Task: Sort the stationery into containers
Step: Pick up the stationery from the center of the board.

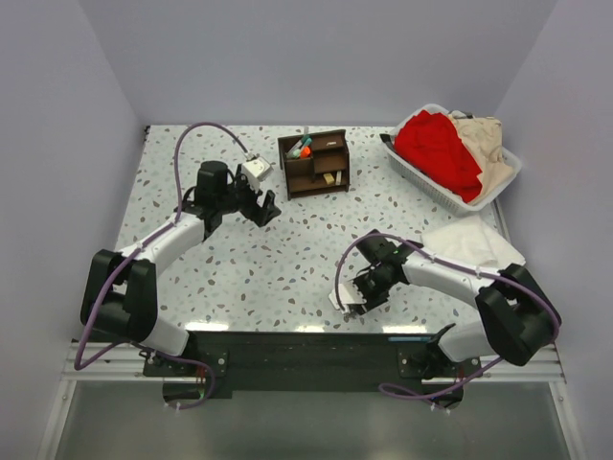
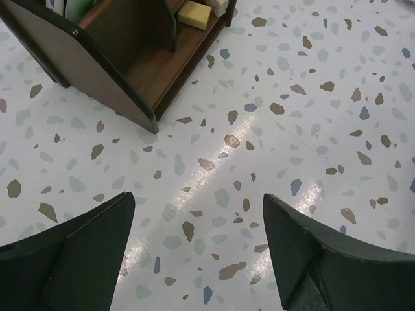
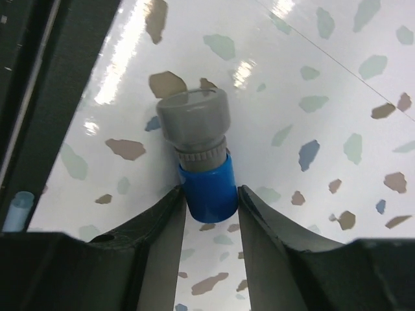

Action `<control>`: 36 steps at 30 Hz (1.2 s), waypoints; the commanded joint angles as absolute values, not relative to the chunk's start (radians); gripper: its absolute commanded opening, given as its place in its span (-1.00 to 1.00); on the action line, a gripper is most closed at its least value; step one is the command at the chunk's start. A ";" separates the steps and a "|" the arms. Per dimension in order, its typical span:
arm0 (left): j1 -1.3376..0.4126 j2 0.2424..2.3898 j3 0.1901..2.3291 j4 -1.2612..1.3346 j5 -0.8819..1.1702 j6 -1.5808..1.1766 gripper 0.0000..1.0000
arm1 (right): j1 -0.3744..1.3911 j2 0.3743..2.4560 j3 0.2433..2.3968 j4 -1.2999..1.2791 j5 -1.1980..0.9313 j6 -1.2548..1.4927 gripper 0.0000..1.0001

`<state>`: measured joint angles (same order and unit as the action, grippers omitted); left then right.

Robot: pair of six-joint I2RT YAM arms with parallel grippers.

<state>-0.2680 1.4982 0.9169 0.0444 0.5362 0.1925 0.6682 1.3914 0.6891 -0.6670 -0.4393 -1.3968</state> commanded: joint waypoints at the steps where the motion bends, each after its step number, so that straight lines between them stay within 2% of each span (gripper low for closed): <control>1: -0.258 1.483 0.899 0.065 0.563 0.170 0.70 | 0.670 1.445 0.718 -0.569 -0.312 -1.345 -0.21; 6: -0.268 1.549 0.992 -0.123 0.514 0.222 0.68 | 0.669 1.512 0.792 -0.561 -0.290 -1.307 -0.41; 14: -0.288 1.536 1.025 -0.182 0.581 0.276 0.67 | 0.669 1.463 0.926 -0.679 -0.270 -1.269 -0.42; 17: -0.327 1.517 1.000 -0.192 0.589 0.313 0.67 | 0.670 1.462 0.991 -0.736 -0.246 -1.272 -0.54; 25: -0.402 1.525 0.914 -0.092 0.595 0.250 0.63 | 0.670 1.558 1.204 -0.866 -0.134 -1.220 -0.84; 29: -0.403 1.584 0.952 -0.072 0.733 0.181 0.63 | 0.667 1.670 1.325 -1.010 -0.034 -1.160 -0.98; 36: -0.420 1.643 0.976 0.143 0.933 0.011 0.61 | 0.670 1.808 1.518 -1.129 -0.032 -1.045 -1.00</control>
<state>-0.4076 1.6348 0.9333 -0.0292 0.7742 0.1215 0.6674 1.7569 1.4078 -1.0107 -0.0647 -1.1336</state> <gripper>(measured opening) 0.811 0.363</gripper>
